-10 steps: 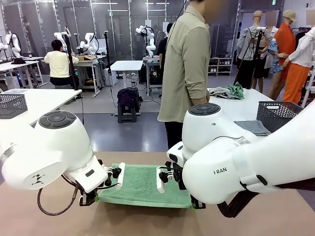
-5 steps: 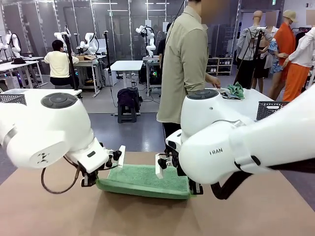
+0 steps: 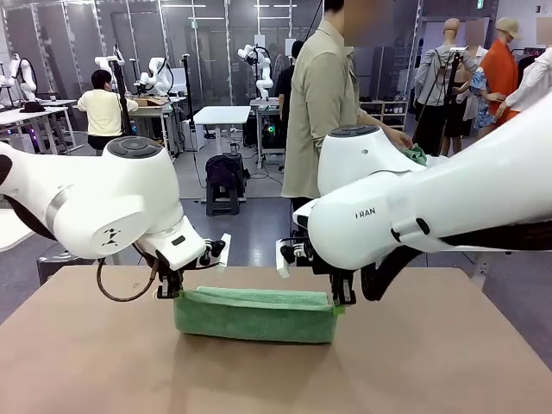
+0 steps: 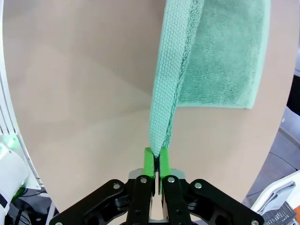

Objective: Fold the towels and place them in the basket.
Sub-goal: When a person lays out a Towel with hook on the table, fold it in half twice.

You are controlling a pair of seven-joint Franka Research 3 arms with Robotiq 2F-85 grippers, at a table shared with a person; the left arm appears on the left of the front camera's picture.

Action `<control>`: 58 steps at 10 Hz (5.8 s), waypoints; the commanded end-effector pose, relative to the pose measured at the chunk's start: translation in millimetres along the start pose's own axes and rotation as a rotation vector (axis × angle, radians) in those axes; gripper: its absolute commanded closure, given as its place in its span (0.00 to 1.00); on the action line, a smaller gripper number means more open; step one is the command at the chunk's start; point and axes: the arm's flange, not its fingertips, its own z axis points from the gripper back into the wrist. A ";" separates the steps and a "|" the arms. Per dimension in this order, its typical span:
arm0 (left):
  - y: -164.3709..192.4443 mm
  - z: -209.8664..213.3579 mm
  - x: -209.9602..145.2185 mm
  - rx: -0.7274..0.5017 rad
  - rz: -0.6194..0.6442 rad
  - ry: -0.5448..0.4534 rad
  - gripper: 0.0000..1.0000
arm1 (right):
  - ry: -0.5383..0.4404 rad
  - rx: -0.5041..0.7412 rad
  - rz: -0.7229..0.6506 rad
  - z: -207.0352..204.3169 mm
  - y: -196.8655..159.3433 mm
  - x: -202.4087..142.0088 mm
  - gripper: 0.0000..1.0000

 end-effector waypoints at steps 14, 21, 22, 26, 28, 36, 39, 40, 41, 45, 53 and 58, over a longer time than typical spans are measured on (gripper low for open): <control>16.4 -0.3 5.1 -0.001 0.005 0.009 0.96 | -0.007 0.000 0.019 8.5 -23.5 1.9 0.95; 64.5 -0.9 12.5 -0.048 0.039 0.025 0.96 | -0.016 0.036 0.015 23.7 -69.0 0.9 0.95; 51.1 -2.9 7.6 -0.014 0.040 0.012 0.96 | -0.010 0.005 -0.003 20.4 -57.9 0.4 0.95; 51.1 -2.9 7.6 -0.014 0.040 0.012 0.96 | -0.010 0.005 -0.003 20.4 -57.9 0.4 0.95; 51.1 -2.9 7.6 -0.014 0.040 0.012 0.96 | -0.010 0.005 -0.003 20.4 -57.9 0.4 0.95; 68.9 -60.9 16.5 -0.081 0.032 0.012 0.96 | -0.034 0.058 0.060 -38.8 -93.6 3.9 0.95; 84.8 -79.4 17.2 -0.104 0.031 0.011 0.96 | -0.041 0.093 0.074 -54.9 -116.2 6.0 0.95; 88.8 -84.8 18.7 -0.117 0.028 0.008 0.96 | -0.044 0.105 0.070 -59.9 -123.4 5.4 0.95; 91.6 -89.4 18.7 -0.125 0.034 0.011 0.96 | -0.038 0.108 0.067 -63.2 -129.0 5.4 0.95; 108.6 -109.6 18.9 -0.131 0.052 0.042 0.96 | -0.040 0.120 0.064 -73.8 -152.3 -0.1 0.95; 131.6 -127.8 8.1 -0.149 0.116 0.046 0.96 | -0.085 0.120 0.049 -88.3 -188.3 -5.5 0.95; 132.0 -131.7 5.1 -0.077 0.123 0.021 0.56 | -0.075 0.087 0.038 -90.2 -188.0 -9.6 0.55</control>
